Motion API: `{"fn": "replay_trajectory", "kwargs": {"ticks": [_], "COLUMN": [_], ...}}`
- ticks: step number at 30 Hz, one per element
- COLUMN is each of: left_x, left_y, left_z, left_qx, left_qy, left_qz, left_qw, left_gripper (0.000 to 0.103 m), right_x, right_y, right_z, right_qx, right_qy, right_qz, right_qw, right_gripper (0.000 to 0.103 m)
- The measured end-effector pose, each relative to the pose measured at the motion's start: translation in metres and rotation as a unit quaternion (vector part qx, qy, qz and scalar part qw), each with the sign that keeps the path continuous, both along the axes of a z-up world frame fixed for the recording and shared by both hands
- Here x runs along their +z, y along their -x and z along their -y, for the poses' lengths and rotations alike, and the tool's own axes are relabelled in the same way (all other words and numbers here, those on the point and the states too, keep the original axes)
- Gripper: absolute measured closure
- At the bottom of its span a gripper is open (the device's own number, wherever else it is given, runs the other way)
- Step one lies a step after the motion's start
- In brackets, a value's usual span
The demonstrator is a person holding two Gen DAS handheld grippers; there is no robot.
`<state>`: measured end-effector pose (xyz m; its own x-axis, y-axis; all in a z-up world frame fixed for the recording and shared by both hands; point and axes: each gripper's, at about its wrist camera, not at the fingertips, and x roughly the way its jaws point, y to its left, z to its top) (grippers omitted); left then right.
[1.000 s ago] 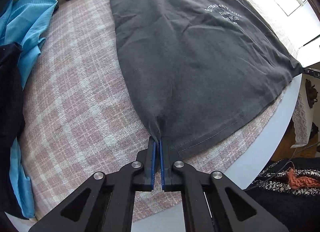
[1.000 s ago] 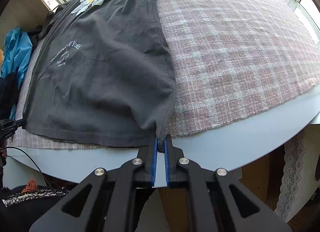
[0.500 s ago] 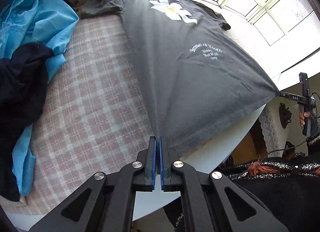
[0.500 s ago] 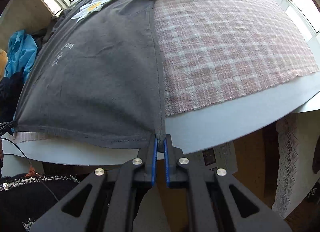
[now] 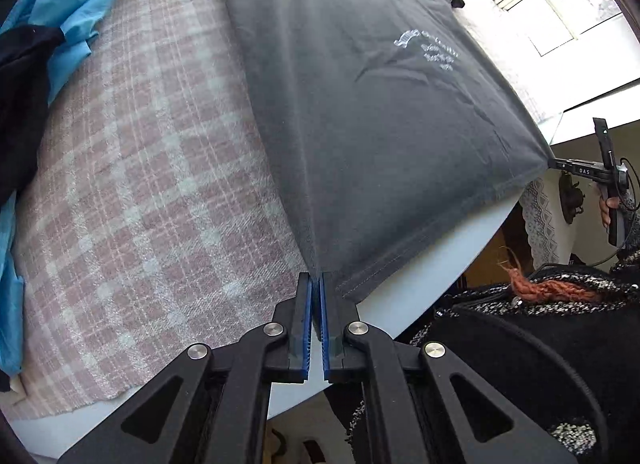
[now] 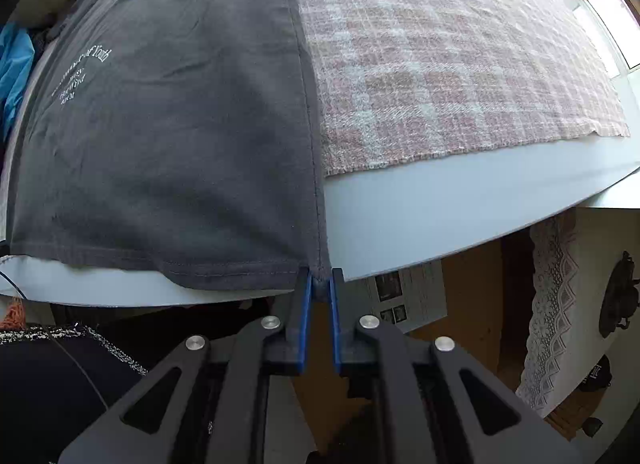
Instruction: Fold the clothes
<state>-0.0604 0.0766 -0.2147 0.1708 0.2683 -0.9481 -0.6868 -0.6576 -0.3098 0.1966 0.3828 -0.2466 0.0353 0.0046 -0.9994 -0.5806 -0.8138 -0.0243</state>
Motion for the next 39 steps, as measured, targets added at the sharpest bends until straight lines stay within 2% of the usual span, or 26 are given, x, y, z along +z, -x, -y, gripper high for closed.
{"fn": "replay_trajectory", "kwargs": {"ticks": [1, 2, 5, 7, 9, 11, 14, 17, 20, 25, 27, 29, 31, 34, 39], "left_x": [-0.004, -0.003, 0.001, 0.007, 0.023, 0.04, 0.061, 0.066, 0.057, 0.034, 0.025, 0.016, 0.007, -0.006, -0.019], "left_y": [0.003, 0.007, 0.018, 0.029, 0.053, 0.088, 0.151, 0.213, 0.27, 0.343, 0.367, 0.391, 0.409, 0.428, 0.443], "left_z": [0.002, 0.006, 0.017, 0.023, 0.023, 0.012, -0.018, -0.05, -0.083, -0.117, -0.125, -0.133, -0.138, -0.143, -0.145], "left_qx": [0.0, 0.002, 0.006, 0.011, 0.02, 0.034, 0.053, 0.08, 0.084, 0.095, 0.103, 0.11, 0.114, 0.116, 0.115], "left_qy": [0.011, 0.019, 0.04, 0.052, 0.051, 0.04, -0.001, -0.035, -0.024, -0.004, 0.003, 0.009, 0.014, 0.024, 0.023], "left_qz": [0.004, 0.003, 0.001, -0.006, -0.035, -0.076, -0.129, -0.162, -0.205, -0.227, -0.236, -0.245, -0.246, -0.248, -0.244], "left_qw": [0.9999, 0.9998, 0.9992, 0.9986, 0.9979, 0.9958, 0.9903, 0.9829, 0.9749, 0.9693, 0.9664, 0.9633, 0.9626, 0.9614, 0.9627], "left_gripper": [0.097, 0.097, 0.092, 0.092, 0.091, 0.09, 0.083, 0.08, 0.08, 0.08, 0.076, 0.072, 0.071, 0.071, 0.071], "right_x": [-0.003, 0.0, 0.032, 0.066, 0.098, 0.122, 0.134, 0.125, 0.098, 0.075, 0.064, 0.047, 0.027, 0.005, 0.002], "right_y": [0.001, 0.001, 0.003, 0.024, 0.053, 0.1, 0.188, 0.278, 0.36, 0.458, 0.492, 0.518, 0.537, 0.547, 0.547], "right_z": [0.0, -0.001, -0.013, -0.03, -0.046, -0.057, -0.057, -0.045, -0.034, -0.036, -0.045, -0.055, -0.065, -0.074, -0.076], "right_qx": [0.005, 0.008, 0.008, 0.006, 0.011, 0.032, 0.088, 0.147, 0.194, 0.23, 0.23, 0.221, 0.212, 0.205, 0.211], "right_qy": [0.001, 0.0, -0.01, -0.041, -0.07, -0.081, -0.076, -0.069, -0.037, -0.022, -0.023, -0.016, -0.009, 0.001, 0.002], "right_qz": [0.022, 0.031, 0.014, -0.031, -0.084, -0.145, -0.194, -0.208, -0.201, -0.215, -0.224, -0.219, -0.203, -0.189, -0.201], "right_qw": [1.0, 0.999, 1.0, 0.999, 0.994, 0.986, 0.974, 0.964, 0.96, 0.949, 0.947, 0.95, 0.956, 0.96, 0.957], "right_gripper": [0.081, 0.08, 0.08, 0.08, 0.08, 0.077, 0.072, 0.071, 0.071, 0.071, 0.071, 0.071, 0.071, 0.071, 0.071]}}
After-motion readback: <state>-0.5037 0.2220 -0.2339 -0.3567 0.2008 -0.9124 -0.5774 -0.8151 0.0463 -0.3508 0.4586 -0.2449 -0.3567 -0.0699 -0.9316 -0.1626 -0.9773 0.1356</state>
